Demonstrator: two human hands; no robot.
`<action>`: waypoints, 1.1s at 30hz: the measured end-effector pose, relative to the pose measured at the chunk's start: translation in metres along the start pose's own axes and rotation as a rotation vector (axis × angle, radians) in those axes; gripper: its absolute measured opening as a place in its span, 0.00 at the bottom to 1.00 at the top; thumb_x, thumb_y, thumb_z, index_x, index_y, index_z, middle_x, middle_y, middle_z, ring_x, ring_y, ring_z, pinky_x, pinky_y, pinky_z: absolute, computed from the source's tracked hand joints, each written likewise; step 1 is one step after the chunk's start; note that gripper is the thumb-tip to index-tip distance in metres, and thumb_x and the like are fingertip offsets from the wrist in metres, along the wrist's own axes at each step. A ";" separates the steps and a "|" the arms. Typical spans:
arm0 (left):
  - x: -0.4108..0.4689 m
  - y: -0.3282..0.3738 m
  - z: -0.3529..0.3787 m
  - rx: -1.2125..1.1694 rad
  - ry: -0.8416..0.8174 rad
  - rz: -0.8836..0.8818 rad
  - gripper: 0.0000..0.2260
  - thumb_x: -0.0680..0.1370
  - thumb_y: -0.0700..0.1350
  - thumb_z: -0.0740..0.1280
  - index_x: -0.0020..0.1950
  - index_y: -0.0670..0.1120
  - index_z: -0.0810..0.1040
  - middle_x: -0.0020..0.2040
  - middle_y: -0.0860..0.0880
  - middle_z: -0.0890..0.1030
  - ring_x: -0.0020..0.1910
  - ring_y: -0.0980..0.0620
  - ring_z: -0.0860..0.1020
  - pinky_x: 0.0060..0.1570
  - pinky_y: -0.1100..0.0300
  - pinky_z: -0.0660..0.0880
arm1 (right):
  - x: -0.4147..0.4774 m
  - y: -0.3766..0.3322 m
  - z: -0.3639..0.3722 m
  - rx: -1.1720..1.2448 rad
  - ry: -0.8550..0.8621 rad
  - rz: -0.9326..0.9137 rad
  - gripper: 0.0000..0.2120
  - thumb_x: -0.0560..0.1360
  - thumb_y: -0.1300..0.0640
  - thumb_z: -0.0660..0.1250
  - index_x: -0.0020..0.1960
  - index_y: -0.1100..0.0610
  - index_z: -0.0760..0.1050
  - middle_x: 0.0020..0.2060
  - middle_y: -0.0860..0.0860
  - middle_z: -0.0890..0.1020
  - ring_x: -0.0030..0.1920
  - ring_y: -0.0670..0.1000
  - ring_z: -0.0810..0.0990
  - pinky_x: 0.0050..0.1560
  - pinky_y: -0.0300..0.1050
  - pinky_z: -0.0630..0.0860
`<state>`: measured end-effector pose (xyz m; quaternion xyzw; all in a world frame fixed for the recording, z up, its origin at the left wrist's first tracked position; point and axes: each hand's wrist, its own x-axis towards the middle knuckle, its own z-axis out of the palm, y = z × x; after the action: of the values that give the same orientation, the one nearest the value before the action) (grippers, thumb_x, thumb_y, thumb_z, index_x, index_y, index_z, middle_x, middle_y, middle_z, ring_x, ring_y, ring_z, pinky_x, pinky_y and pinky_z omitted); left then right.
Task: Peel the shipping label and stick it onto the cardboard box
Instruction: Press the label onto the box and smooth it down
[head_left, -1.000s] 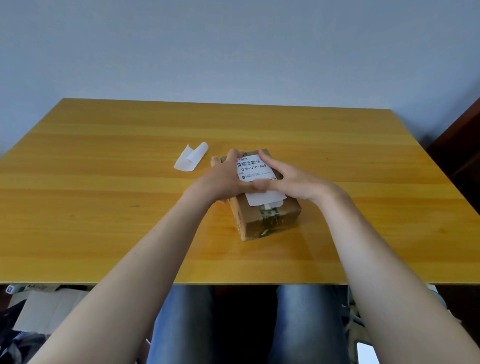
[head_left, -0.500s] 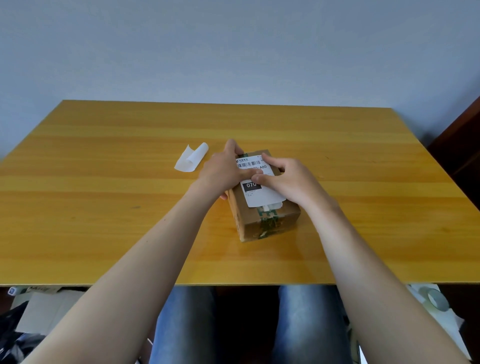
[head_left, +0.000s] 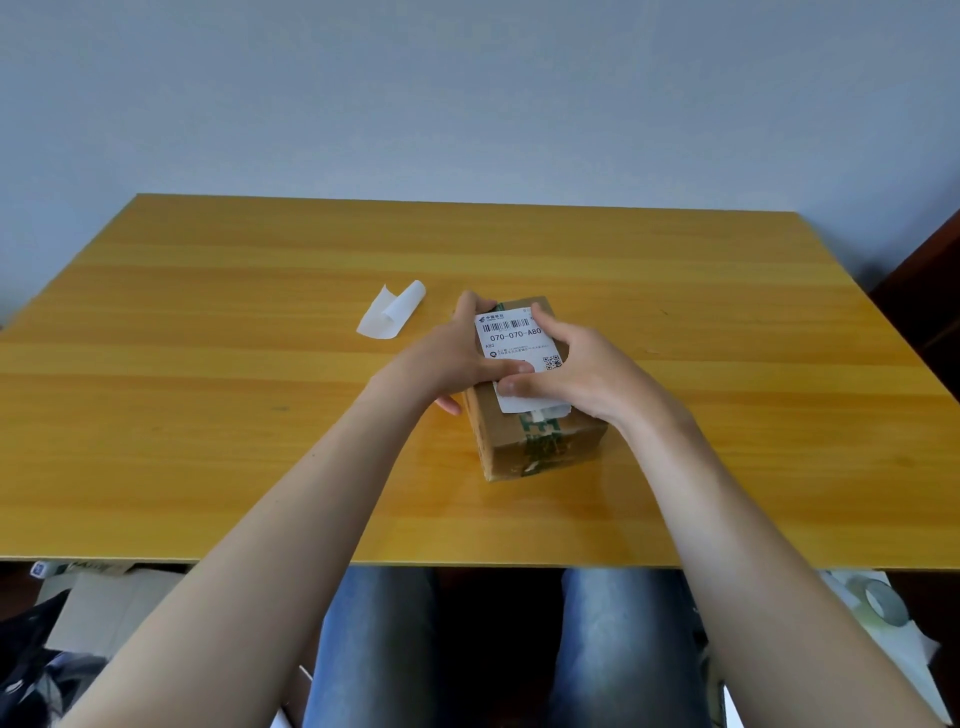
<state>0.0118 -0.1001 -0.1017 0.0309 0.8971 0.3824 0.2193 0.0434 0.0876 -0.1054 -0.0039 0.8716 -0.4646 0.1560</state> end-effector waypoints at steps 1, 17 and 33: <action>-0.001 -0.001 0.000 0.004 -0.018 -0.001 0.38 0.75 0.55 0.77 0.77 0.56 0.57 0.64 0.51 0.75 0.57 0.47 0.80 0.41 0.45 0.86 | 0.000 0.001 0.000 -0.004 -0.012 0.002 0.59 0.63 0.41 0.85 0.85 0.42 0.55 0.61 0.41 0.82 0.54 0.44 0.84 0.55 0.42 0.80; 0.009 -0.006 0.003 0.130 0.055 0.076 0.38 0.74 0.59 0.76 0.76 0.52 0.59 0.59 0.46 0.80 0.52 0.46 0.81 0.52 0.46 0.81 | 0.001 0.001 -0.001 -0.104 -0.081 0.002 0.52 0.71 0.26 0.71 0.85 0.38 0.47 0.69 0.41 0.74 0.60 0.43 0.79 0.54 0.44 0.78; 0.000 -0.007 0.004 0.026 0.102 0.064 0.33 0.76 0.58 0.75 0.76 0.56 0.63 0.60 0.54 0.79 0.51 0.50 0.81 0.43 0.47 0.84 | -0.006 0.003 0.009 0.077 0.102 -0.013 0.50 0.67 0.41 0.83 0.83 0.43 0.63 0.60 0.43 0.83 0.50 0.43 0.86 0.41 0.36 0.82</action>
<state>0.0142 -0.1026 -0.1087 0.0428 0.9106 0.3784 0.1604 0.0520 0.0829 -0.1106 0.0200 0.8600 -0.4982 0.1083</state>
